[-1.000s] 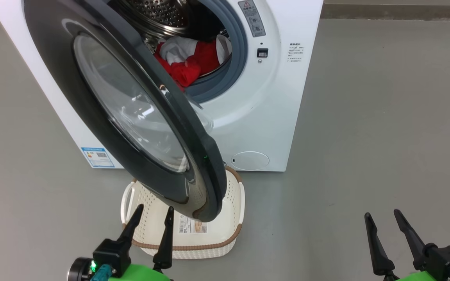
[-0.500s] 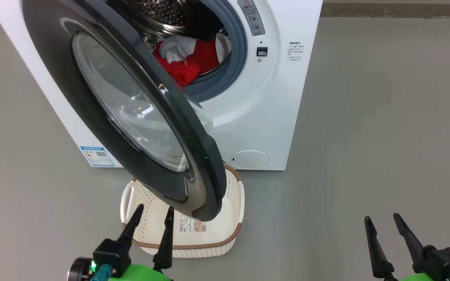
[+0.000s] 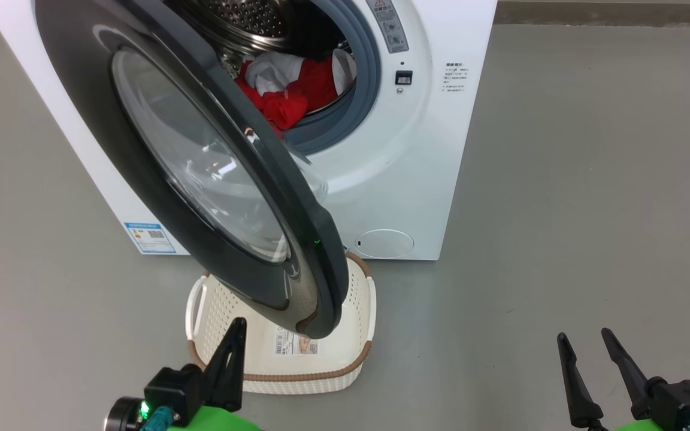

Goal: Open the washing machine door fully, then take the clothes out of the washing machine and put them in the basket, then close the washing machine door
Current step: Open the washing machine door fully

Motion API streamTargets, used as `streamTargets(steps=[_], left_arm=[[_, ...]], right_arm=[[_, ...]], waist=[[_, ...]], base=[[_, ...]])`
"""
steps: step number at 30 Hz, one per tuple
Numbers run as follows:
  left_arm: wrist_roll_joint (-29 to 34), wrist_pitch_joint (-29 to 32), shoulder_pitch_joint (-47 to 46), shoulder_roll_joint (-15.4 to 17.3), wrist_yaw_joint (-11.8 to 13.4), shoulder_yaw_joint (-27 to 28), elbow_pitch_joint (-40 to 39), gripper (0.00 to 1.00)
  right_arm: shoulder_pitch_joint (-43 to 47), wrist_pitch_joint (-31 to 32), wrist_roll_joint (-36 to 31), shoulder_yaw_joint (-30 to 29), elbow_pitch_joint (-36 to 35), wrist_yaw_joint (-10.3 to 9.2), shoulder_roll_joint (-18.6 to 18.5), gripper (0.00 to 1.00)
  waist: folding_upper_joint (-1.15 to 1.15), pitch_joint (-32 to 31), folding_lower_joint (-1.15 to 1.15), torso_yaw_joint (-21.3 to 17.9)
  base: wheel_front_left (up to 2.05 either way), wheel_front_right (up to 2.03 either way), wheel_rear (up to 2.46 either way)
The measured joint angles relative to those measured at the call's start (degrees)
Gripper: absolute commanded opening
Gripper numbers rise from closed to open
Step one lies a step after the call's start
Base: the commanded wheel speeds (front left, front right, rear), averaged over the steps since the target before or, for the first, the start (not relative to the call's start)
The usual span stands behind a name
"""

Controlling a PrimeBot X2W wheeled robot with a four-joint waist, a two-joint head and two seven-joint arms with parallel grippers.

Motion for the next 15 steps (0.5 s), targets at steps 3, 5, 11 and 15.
streamTargets(steps=[3, 5, 11, 15], left_arm=[[0.0, 0.0, -0.01, 0.0, 0.0, -0.02, 0.03, 0.0], [0.0, 0.0, -0.03, 0.0, 0.0, 0.02, -0.56, 0.0], [-0.55, 0.0, -0.82, 0.0, 0.57, 0.77, -6.28, 0.0], [-0.56, -0.01, -3.02, -0.01, 1.58, 1.46, -12.72, 0.0]], right_arm=[[0.0, 0.0, 0.0, 0.0, 0.03, 0.0, 0.0, 1.0], [0.0, 0.0, 0.01, -0.01, 0.03, 0.0, 0.0, 1.0], [-0.01, 0.0, 0.03, 0.04, 0.02, 0.0, 0.01, 1.0], [-0.04, 0.0, 0.08, 0.09, 0.02, 0.0, 0.01, 1.0]], waist=[[0.0, -0.04, 0.0, 0.04], [0.0, -0.07, 0.0, 0.09], [0.0, 0.26, 0.0, 0.18], [0.0, 0.54, 0.0, 0.2]], base=[[0.0, 0.0, 0.0], [0.0, 0.0, 0.0], [0.0, 0.0, 0.0], [0.0, 0.0, 0.0]])
